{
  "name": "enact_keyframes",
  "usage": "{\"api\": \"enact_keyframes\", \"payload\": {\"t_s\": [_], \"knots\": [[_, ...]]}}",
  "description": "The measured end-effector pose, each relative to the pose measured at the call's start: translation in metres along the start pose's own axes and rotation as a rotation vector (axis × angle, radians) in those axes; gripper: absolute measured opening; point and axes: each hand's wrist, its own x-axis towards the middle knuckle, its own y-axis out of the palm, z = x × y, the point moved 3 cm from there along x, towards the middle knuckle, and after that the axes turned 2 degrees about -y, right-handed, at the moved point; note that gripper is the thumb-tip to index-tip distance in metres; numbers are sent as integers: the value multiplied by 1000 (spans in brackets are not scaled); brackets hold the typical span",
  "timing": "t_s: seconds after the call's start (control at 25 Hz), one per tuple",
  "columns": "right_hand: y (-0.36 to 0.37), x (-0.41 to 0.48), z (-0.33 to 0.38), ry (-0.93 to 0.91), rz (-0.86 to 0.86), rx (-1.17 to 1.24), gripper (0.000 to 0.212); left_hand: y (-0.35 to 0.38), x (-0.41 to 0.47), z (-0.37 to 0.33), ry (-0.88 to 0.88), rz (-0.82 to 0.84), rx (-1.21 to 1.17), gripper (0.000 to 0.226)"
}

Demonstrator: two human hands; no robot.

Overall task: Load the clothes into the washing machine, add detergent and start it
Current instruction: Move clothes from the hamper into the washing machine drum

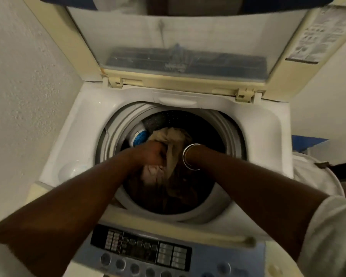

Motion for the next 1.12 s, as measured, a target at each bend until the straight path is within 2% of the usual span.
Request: {"api": "enact_keyframes", "payload": {"t_s": [0.04, 0.08, 0.16, 0.24, 0.36, 0.52, 0.76, 0.92, 1.0, 1.12], "knots": [[-6, -16, 3, -54, -54, -12, 61, -12, -12, -14, -4, -127, -25, 24], [-14, -33, 5, -70, -151, 102, 64, -19, -19, -22, -28, -245, -108, 7], [-26, -74, 2, -93, -305, 155, 58, -29, -47, -59, -16, -486, -325, 16], [-32, -118, -12, -67, -435, 97, 40, -35, -78, -103, 55, -715, -359, 18], [-29, -178, -44, 33, -667, 195, 31, -29, -104, -172, 183, -908, -433, 23], [2, -237, -111, 179, -988, 357, 26, -11, -93, -273, 401, -915, -488, 23], [71, -293, -215, 421, -1216, 580, 24, 31, -29, -406, 586, -773, -446, 27], [136, -287, -284, 513, -1204, 680, 18, 77, 40, -450, 588, -683, -404, 19], [170, -270, -316, 547, -1133, 707, 15, 103, 78, -457, 559, -631, -374, 19], [223, -231, -361, 571, -999, 721, 24, 144, 138, -449, 486, -560, -303, 21]]}}
